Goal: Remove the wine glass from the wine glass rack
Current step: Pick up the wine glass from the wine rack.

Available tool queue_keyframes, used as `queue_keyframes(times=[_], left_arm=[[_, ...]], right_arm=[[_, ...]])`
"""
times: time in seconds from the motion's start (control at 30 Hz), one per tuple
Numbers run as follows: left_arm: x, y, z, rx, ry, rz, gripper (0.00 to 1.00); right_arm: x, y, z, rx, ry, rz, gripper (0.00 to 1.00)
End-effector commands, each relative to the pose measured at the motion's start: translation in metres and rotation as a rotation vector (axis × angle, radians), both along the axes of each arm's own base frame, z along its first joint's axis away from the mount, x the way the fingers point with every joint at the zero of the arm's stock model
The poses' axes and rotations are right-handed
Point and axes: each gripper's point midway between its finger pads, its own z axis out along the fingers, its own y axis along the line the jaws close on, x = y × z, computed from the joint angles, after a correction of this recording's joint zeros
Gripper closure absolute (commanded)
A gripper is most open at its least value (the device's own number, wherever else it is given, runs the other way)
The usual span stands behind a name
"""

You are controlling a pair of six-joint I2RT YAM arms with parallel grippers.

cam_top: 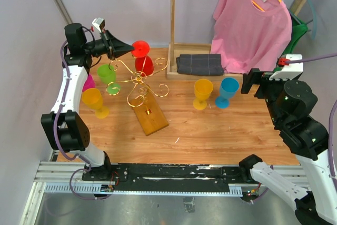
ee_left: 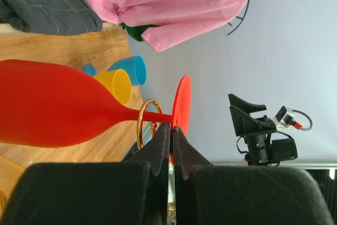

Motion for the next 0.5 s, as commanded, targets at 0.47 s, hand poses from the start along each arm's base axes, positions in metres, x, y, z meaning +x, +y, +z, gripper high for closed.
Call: queue_keyframes(times=[0.47], left_arm=[[-0.041, -0.011, 0.006, 0.000, -0.022, -0.066, 1.00]], right_arm=[[-0.003, 0.006, 0.007, 0.018, -0.030, 0.033, 0.01]])
